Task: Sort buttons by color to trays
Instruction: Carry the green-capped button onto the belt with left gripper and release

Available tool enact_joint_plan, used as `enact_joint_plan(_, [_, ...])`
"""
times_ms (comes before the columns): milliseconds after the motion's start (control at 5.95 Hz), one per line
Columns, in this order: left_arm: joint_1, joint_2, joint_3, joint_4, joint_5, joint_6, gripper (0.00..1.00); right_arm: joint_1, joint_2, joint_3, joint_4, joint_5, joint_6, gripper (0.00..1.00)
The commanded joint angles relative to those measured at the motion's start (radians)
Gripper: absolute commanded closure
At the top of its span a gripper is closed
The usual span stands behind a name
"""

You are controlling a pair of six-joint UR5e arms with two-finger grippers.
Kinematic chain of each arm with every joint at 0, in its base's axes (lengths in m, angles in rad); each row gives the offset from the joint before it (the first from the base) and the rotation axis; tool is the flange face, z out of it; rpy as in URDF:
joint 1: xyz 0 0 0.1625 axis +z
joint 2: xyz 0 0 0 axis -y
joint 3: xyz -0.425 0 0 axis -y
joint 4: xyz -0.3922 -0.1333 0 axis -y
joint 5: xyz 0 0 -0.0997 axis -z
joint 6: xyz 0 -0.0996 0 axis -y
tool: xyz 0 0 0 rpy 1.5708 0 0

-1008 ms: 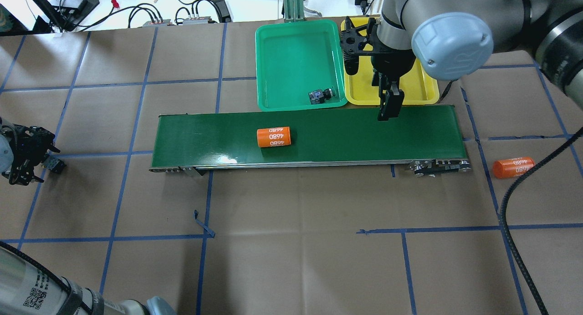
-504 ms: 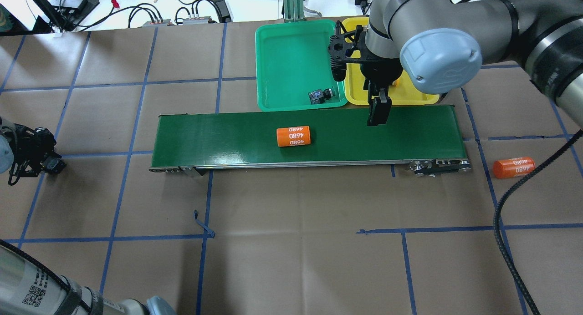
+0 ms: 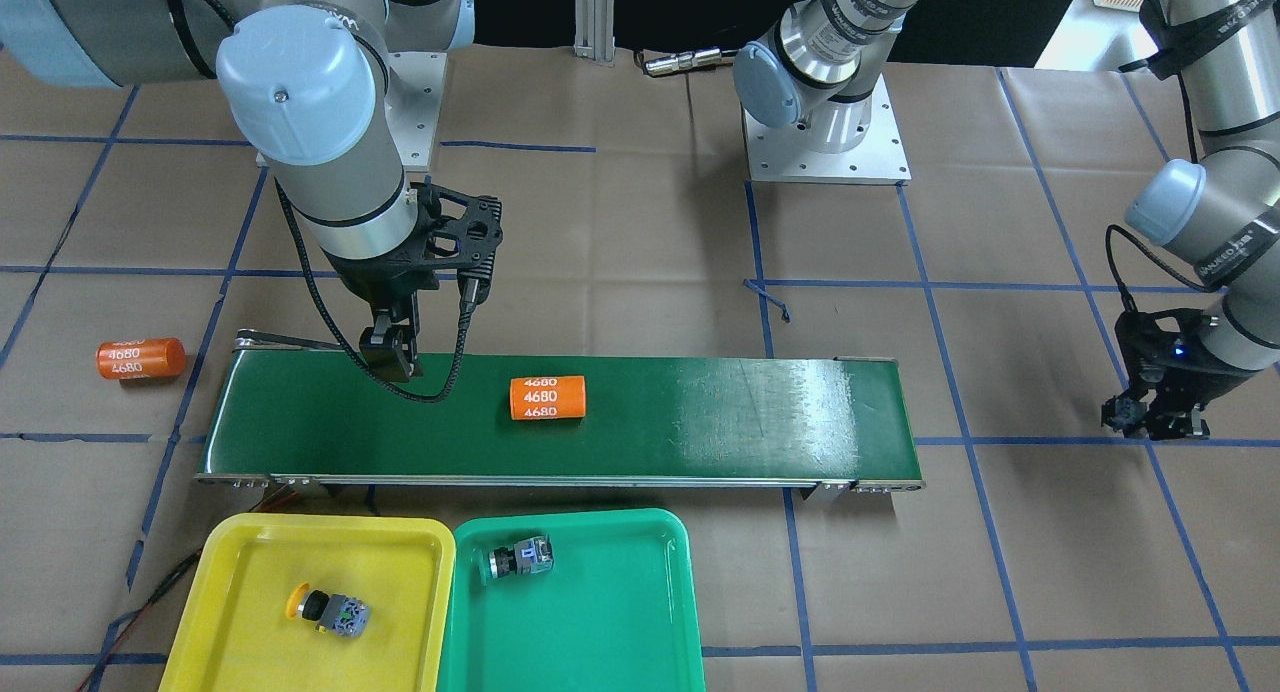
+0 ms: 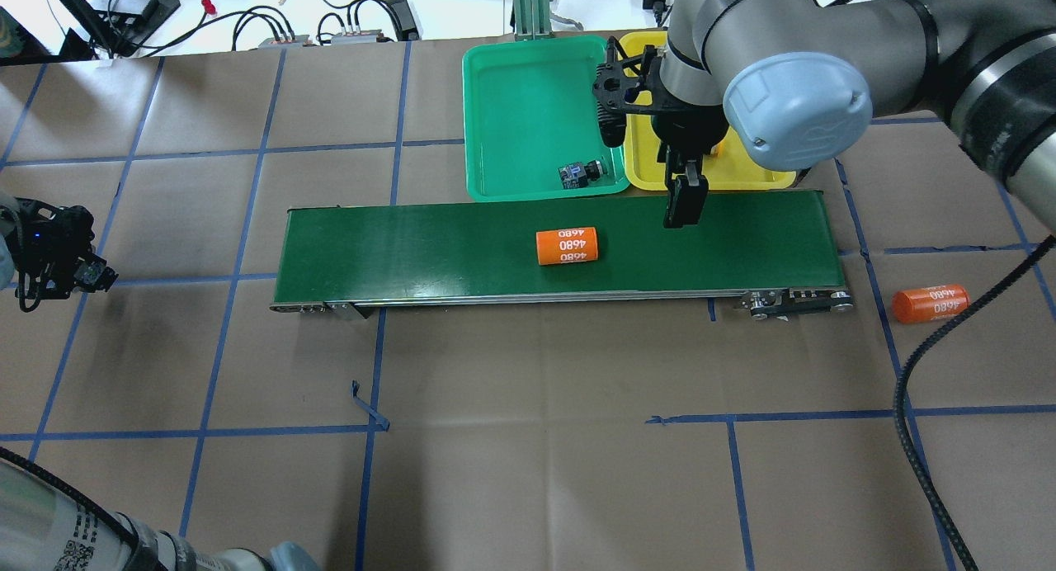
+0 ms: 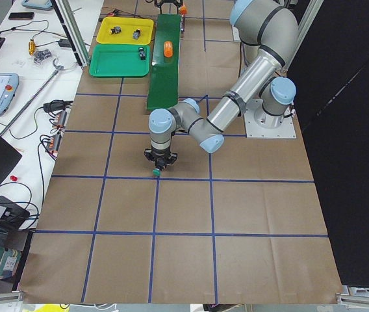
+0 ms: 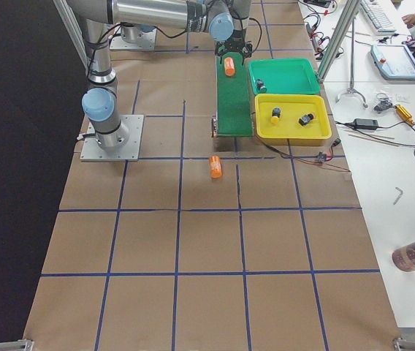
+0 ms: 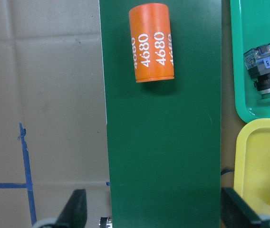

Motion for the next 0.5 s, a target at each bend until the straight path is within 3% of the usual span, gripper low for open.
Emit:
enact_joint_plan(0, [-0.174,0.078,0.004,-0.073,-0.009,-0.231,1.00,0.000,0.000,0.001,0.000,0.000,0.000,0.00])
enact_joint_plan(336, [-0.316,0.112,0.000,-0.087,-0.024,-0.450,1.00,0.000,0.000,0.001,0.000,0.000,0.000,0.00])
